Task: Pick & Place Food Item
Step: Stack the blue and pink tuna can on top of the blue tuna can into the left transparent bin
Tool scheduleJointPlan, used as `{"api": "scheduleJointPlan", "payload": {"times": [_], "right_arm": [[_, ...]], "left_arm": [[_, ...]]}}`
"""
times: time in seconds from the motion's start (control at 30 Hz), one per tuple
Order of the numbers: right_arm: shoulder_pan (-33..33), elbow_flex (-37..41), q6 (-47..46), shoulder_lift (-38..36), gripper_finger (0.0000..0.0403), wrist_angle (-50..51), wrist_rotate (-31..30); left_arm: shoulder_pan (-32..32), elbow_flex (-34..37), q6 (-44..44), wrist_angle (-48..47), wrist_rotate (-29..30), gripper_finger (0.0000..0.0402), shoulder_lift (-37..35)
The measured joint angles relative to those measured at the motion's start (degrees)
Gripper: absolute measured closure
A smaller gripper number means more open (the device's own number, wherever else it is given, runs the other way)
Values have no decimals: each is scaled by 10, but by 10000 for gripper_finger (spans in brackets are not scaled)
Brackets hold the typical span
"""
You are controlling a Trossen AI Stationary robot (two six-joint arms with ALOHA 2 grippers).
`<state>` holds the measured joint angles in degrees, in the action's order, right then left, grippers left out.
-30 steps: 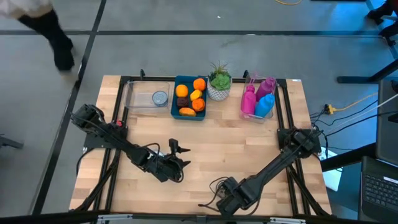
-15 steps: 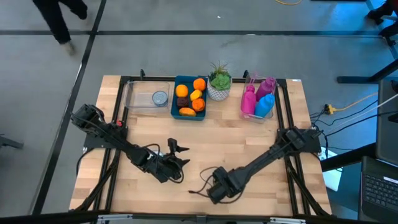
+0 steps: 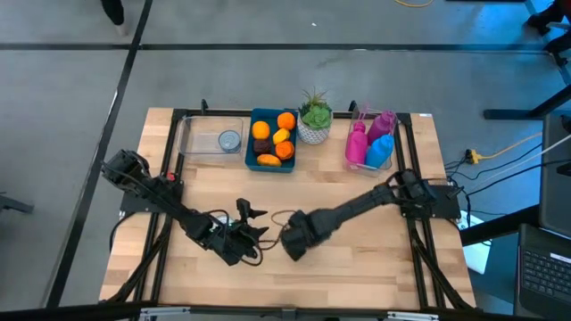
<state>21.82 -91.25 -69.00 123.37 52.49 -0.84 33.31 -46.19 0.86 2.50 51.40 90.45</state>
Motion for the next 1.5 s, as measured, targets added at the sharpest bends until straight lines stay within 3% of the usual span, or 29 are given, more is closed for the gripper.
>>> {"api": "scheduleJointPlan", "payload": {"times": [0.17,0.37,0.47,0.57,0.67,0.83,1.07,1.23,1.5], "right_arm": [[-44,0,74,-1,62,0,-21],[-10,0,69,-56,62,1,-79],[14,-1,34,-96,62,15,-139],[31,-1,-17,-123,62,78,-199],[41,-1,-69,-129,62,151,-210],[57,-1,-116,-127,62,197,-214],[75,0,-140,-125,62,207,-226],[73,0,-146,-125,62,231,-229],[41,10,-155,-125,62,293,-252]], "left_arm": [[1,0,8,-10,0,149,0],[-2,0,-18,-8,6,149,5],[-27,0,-92,23,2,149,21],[-77,0,-184,106,-68,149,55],[-130,-4,-270,198,-120,149,97],[-194,-37,-374,269,-42,150,150],[-219,-63,-377,282,-115,175,159],[-210,-66,-359,241,-163,188,159],[-203,-68,-287,198,-166,190,157]]}}
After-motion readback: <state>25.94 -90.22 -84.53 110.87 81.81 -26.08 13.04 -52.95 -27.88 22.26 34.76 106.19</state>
